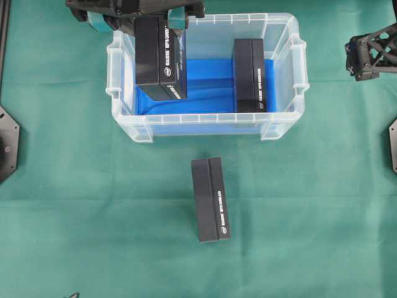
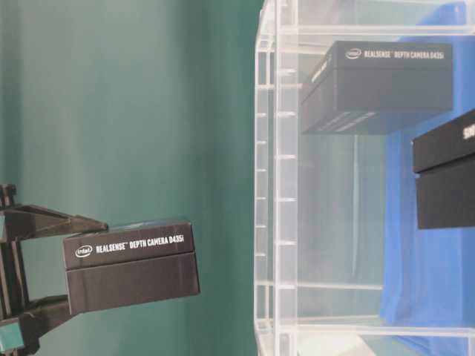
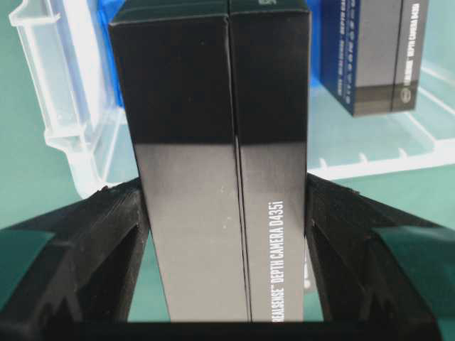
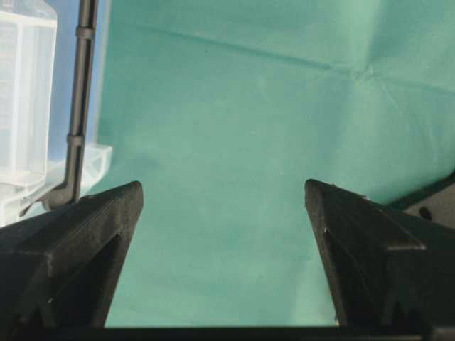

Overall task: Take out the box from the case.
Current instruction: 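Lift the gripped left box pair up out of the case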

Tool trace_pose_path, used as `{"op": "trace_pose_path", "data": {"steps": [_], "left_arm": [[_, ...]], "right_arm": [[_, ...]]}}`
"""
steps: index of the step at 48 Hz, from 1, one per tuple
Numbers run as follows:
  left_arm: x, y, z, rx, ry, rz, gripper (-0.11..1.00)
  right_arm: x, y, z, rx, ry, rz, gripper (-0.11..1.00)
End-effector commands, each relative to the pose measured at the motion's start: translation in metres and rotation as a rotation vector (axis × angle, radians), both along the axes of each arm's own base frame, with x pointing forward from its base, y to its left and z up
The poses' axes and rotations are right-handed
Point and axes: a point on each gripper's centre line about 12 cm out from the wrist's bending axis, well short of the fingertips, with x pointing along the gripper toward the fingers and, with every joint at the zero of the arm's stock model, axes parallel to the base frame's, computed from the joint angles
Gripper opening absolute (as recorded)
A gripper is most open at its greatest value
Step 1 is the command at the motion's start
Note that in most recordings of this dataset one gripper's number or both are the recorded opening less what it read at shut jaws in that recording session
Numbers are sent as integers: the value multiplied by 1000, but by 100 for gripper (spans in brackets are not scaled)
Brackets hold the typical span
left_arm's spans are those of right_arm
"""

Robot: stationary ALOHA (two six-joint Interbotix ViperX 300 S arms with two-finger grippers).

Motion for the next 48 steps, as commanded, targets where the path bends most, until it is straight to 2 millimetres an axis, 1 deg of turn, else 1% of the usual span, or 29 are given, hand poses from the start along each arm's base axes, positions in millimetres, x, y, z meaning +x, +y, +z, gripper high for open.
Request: {"op": "trace_pose_path", "data": {"steps": [1,48], "left_arm": [[-4,-1,15,15,-39,-3,61],[-9,1,12,12,-25,3,61]], "right_arm": [[1,-1,5,-10,-19,3,91],[0,-2,5,-24,-15,2,91]]}}
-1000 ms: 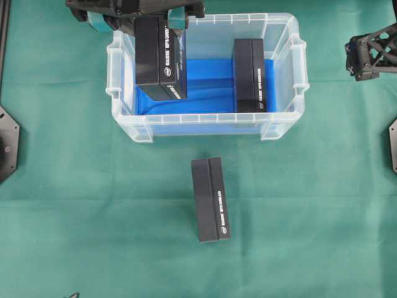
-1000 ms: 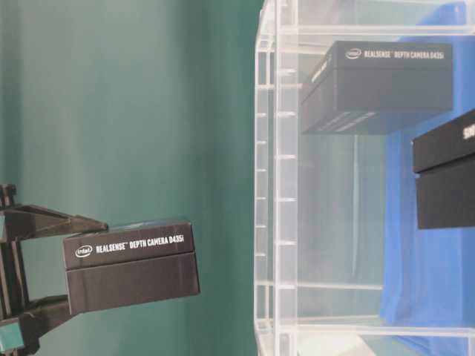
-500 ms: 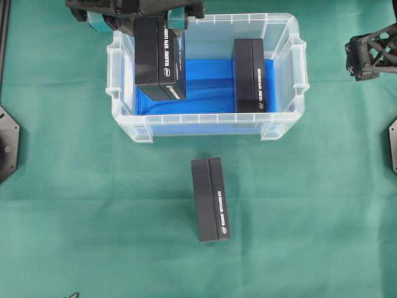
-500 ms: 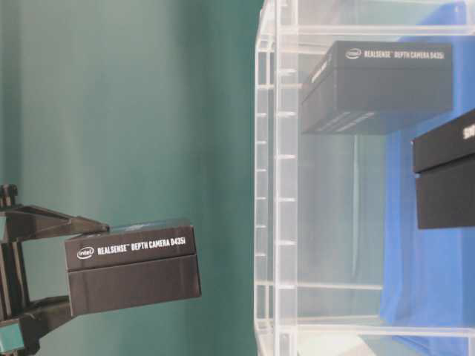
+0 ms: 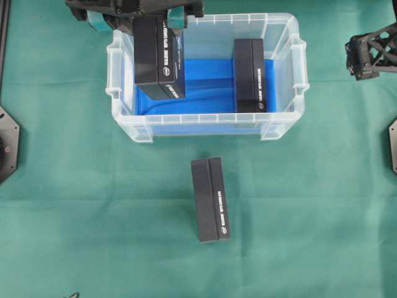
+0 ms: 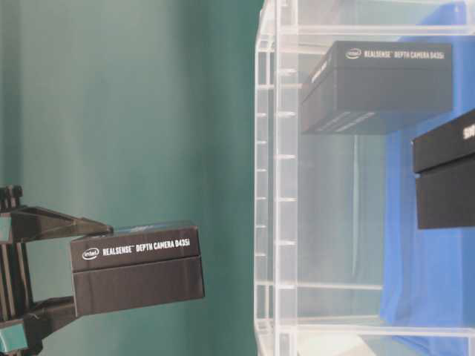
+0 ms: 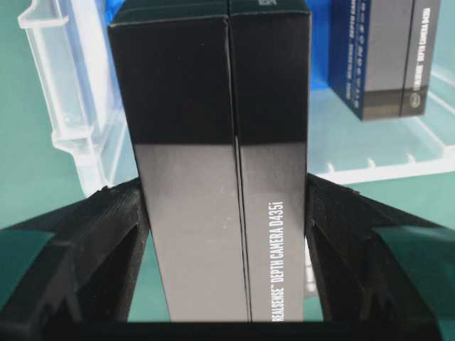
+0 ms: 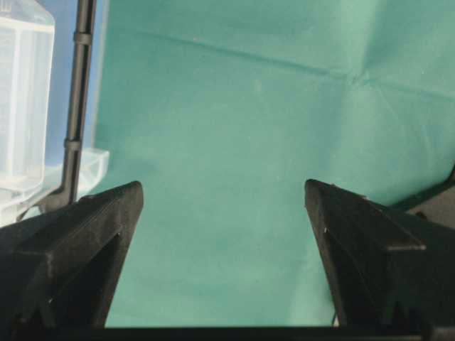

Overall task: Take out the box from the case.
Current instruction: 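Lift the gripped left box pair up out of the case, then carry the box pair forward and lower it onto the cloth left of the first pair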

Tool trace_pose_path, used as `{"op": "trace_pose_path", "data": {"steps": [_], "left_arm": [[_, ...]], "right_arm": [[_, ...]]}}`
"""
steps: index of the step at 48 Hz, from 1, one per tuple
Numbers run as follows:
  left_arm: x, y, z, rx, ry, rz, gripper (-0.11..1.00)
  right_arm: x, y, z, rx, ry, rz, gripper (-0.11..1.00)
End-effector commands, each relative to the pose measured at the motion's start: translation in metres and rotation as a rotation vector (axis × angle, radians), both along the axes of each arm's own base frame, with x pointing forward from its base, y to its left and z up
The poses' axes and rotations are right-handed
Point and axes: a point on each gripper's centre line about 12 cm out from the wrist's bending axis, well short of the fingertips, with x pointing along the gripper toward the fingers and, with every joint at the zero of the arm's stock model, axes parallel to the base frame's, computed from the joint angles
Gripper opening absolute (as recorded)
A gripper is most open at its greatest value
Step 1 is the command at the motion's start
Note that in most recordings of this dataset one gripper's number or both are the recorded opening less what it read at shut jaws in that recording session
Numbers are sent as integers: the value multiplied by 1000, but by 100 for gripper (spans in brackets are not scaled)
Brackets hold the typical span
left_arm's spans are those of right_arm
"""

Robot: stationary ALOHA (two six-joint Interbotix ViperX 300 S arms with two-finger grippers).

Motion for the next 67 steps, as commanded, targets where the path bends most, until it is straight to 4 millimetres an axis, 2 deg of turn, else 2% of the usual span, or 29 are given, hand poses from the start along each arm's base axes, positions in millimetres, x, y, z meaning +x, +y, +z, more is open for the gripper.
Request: {"op": "trace_pose_path", "data": {"steps": [1,8,16,35,54,61,67], "left_arm": [[-7,-2,16,15,-42,-2,61],[-6,-8,16,12,-41,-16,61],[-4,-30,15,4,-20,-55,61],[3,-104,12,-38,-13,-79,61],[-3,-176,15,-92,-37,-48,61],[-6,-197,14,-111,-36,-22,61],[-7,-206,12,-116,-32,-13,61]], "right_arm": [[1,-1,5,-15,-16,1,91],[0,-2,5,-14,-15,-1,91],[0,-2,5,-17,-15,1,91],[0,-1,5,-21,-8,21,91],[-1,-1,7,-22,-13,23,91],[-3,0,8,-23,-19,23,91],[-4,0,10,-25,-27,24,91]]}}
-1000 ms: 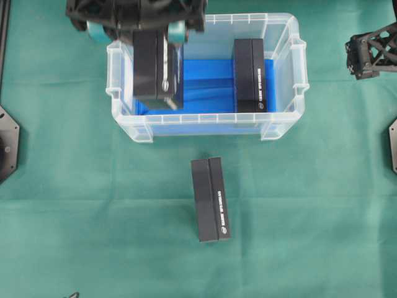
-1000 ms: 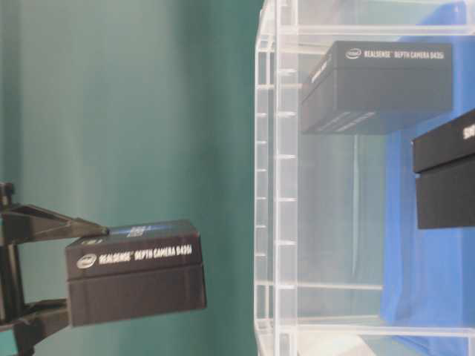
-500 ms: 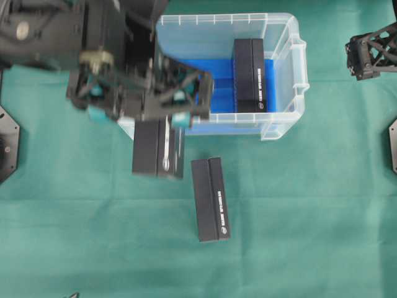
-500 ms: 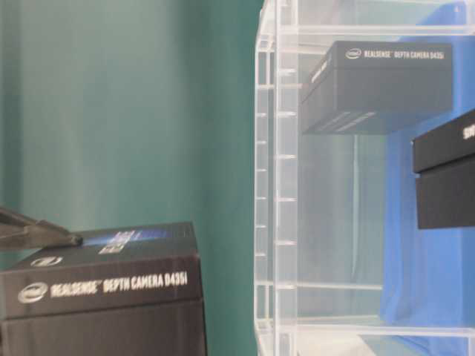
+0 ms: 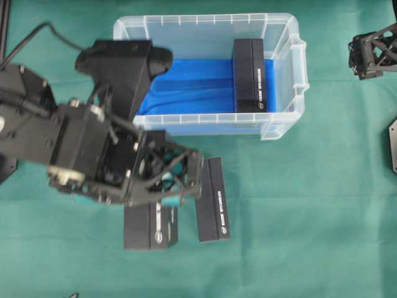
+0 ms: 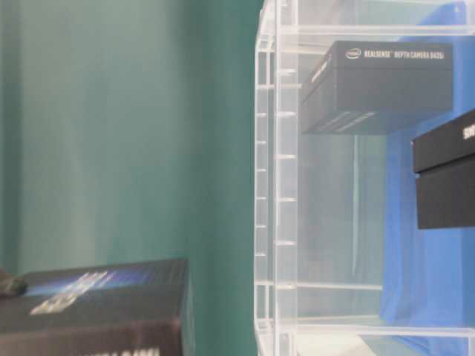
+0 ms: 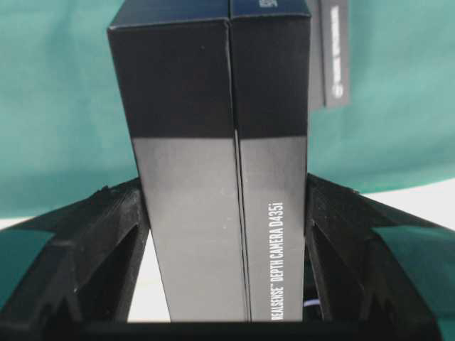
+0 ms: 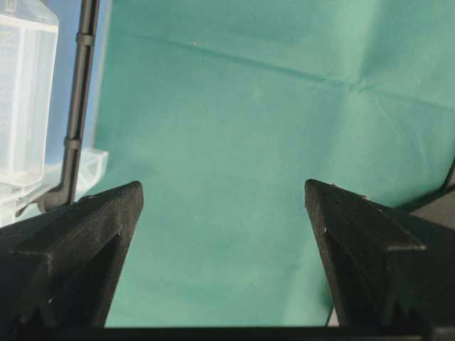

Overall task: Take out the box from the case.
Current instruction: 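Carry the box pair forward and lower it onto the cloth left of the first pair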

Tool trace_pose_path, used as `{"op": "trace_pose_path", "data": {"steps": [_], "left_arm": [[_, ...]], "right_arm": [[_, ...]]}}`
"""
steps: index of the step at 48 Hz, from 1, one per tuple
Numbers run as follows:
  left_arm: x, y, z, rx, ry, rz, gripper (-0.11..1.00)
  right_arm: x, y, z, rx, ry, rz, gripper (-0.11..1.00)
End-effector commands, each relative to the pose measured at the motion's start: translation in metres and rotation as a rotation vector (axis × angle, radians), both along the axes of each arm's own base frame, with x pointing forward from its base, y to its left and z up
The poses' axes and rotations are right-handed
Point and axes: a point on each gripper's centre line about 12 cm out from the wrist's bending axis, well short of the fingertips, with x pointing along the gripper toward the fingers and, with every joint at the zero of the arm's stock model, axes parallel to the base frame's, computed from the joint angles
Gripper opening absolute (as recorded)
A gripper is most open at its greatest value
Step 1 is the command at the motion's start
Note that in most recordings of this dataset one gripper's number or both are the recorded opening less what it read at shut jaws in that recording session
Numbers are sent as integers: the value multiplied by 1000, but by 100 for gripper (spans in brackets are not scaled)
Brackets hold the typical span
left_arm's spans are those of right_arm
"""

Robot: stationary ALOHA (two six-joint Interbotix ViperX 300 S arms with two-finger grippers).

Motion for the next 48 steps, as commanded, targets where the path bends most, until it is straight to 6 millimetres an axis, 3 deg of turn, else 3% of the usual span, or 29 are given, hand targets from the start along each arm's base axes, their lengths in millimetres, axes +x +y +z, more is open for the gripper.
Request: {"op": "trace_pose_path", "data": {"steps": [1,8,20,36,48], "left_arm": [[-7,-3,18,-11,-56,0,61],[-8,-6,4,10,-26,-4,61],[-6,-9,-53,16,-3,-9,61],[-24,-12,-125,-3,-9,40,61],[-23,-14,-160,-16,-40,21,61]], "right_arm": [[0,0,5,-8,-18,2,91],[0,0,6,-7,-20,2,91],[-1,1,6,-4,-21,1,91],[-1,1,6,-3,-23,0,91],[-1,1,6,-4,-23,0,91]]}}
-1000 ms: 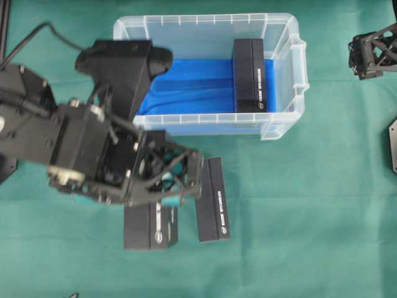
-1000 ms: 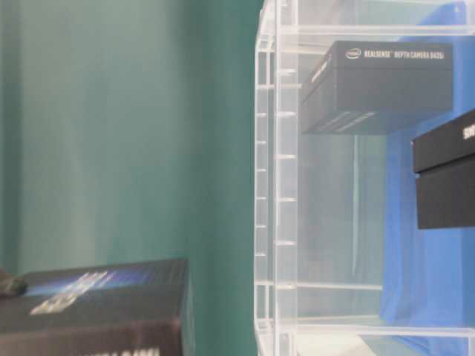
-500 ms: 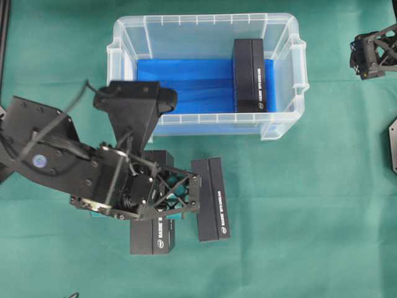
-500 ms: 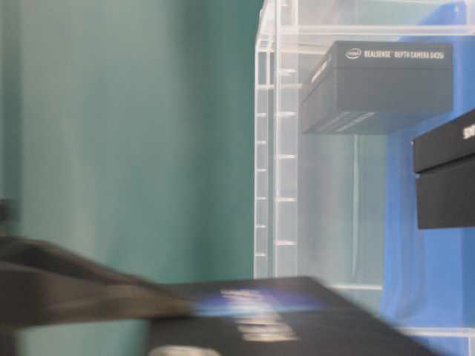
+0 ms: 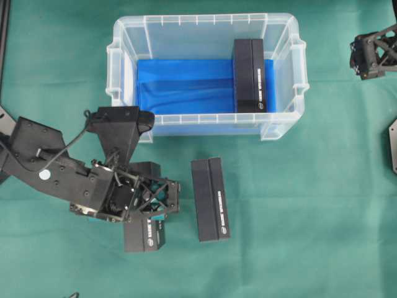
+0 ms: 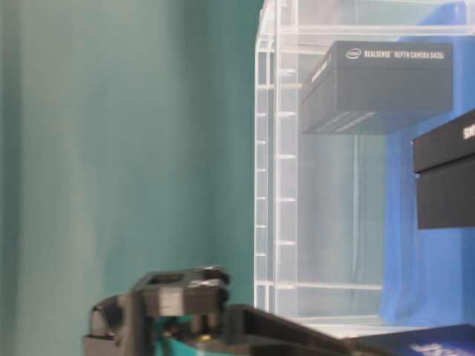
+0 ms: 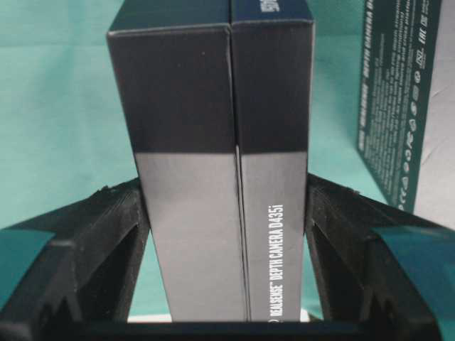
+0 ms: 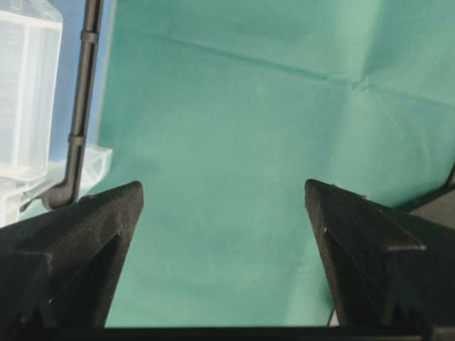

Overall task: Take out the box from the case.
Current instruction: 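Carry the box pair forward and lower it onto the cloth left of the first pair, then open the left gripper and withdraw it to the left side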

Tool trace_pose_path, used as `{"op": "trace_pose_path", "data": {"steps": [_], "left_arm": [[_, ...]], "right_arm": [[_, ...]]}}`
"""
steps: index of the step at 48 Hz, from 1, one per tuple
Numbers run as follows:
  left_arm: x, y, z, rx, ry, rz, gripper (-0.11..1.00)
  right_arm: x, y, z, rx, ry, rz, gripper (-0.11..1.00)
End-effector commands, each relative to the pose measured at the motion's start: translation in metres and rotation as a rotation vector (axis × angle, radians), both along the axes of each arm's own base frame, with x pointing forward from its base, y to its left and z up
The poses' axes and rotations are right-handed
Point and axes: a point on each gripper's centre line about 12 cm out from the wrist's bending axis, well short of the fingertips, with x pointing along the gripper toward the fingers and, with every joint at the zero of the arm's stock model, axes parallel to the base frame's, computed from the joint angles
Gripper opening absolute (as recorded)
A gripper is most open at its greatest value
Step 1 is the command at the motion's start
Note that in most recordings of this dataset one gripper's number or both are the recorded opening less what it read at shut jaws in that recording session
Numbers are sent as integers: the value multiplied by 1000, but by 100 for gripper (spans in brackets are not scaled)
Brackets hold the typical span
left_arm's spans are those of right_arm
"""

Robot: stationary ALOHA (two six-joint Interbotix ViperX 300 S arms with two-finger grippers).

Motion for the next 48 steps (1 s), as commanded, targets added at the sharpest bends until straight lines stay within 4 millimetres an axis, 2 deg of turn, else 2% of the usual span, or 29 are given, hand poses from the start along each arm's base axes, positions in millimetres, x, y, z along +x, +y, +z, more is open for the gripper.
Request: {"op": "trace_pose_path", "data": {"steps": [1,11,22,36,43,45,48], "left_arm": [[0,-2,5,-10,-42,-9,61],[-5,2,-3,-4,-33,-46,61],[1,6,-4,-11,-76,-83,61],[-10,10,-14,-7,-54,-80,62],[-16,12,-17,-7,-44,-71,93],[-16,13,-17,-10,-52,-66,98],[-16,14,-17,-16,-63,-57,99]], "right_arm": [[1,0,5,-6,-17,-1,91],[1,-1,4,-9,-13,1,91],[3,-2,3,-10,-10,1,91],[3,-2,4,-9,-12,1,91],[3,-1,4,-8,-15,2,91],[2,-1,4,-8,-15,1,91],[2,-1,4,-7,-12,1,91]]}}
